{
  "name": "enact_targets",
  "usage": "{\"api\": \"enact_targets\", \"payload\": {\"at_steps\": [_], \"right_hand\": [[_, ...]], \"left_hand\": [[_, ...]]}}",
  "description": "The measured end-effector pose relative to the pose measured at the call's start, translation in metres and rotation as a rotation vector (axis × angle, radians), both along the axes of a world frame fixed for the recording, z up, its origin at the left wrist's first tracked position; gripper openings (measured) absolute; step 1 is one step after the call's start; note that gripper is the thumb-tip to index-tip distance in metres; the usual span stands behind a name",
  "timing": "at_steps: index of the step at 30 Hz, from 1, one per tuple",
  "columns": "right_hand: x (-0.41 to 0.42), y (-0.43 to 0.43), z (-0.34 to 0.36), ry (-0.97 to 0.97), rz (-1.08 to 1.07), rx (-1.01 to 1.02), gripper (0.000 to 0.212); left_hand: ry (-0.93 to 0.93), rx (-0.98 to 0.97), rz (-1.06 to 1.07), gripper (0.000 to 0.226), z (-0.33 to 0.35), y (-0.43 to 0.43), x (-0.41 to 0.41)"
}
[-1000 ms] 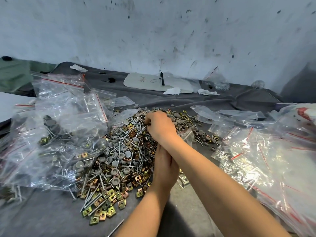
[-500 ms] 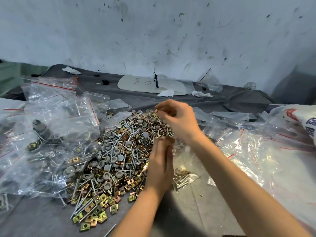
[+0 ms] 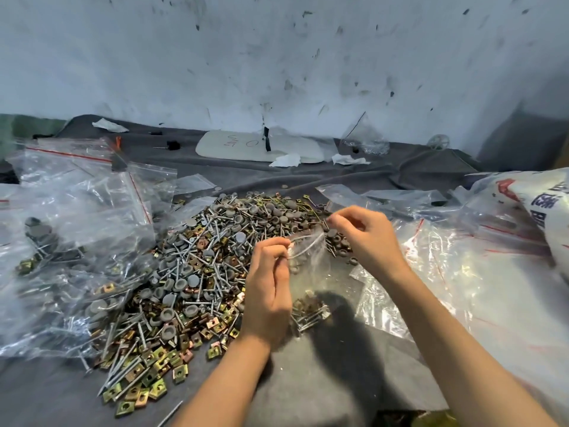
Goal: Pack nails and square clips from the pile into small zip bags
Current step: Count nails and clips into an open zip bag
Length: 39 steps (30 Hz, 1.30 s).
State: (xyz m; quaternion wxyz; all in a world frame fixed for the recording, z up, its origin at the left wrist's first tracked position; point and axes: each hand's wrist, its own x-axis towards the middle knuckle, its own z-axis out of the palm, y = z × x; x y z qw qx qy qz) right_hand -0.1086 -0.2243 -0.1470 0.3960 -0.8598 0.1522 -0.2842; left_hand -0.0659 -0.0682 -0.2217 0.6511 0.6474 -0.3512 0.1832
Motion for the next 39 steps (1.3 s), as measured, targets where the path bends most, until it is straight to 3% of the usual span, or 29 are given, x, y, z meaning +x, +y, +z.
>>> {"api": "enact_targets", "payload": {"at_steps": [5,9,13,17,21,24,28,33,37,39], "right_hand": [[0.009,-0.008,-0.06,0.341,-0.042,0.024,0.012],[0.024,0.008,-0.077,0.268,-0.123,-0.083,0.003],[0.03,0.021,-0.091,0.313,-0.052,-0.304,0.025],[0.032,0.021,-0.095,0.297,0.007,-0.381,0.025],[0.026,0.02,-0.091,0.153,-0.021,-0.108,0.013],[0.016,0.018,-0.078,-0.056,-0.173,0.101,0.017],[-0.005,0.025,-0.048,-0.473,-0.188,0.119,0.016],[-0.012,0.027,-0.027,-0.361,-0.001,-0.374,0.011],[-0.008,-0.001,-0.033,-0.426,-0.21,-0.059,0.004],[0.0,-0.017,-0.044,-0.336,-0.332,-0.003,0.01]], "left_hand": [[0.039,-0.005,0.097,0.014,-0.004,-0.001,0.004],[0.047,-0.004,0.158,0.013,-0.005,0.0,0.004],[0.053,0.0,0.213,0.01,-0.006,0.0,0.006],[0.025,0.009,0.21,0.008,-0.005,-0.002,0.007],[-0.075,0.117,0.136,0.012,-0.008,-0.004,0.007],[-0.099,0.236,0.054,0.008,-0.012,-0.006,0.008],[-0.152,0.372,-0.054,0.008,-0.015,-0.008,0.008],[-0.176,0.359,-0.077,0.016,-0.01,-0.006,0.005],[-0.141,0.259,-0.029,0.011,-0.009,-0.006,0.005],[-0.133,0.244,-0.024,0.01,-0.009,-0.008,0.005]]}}
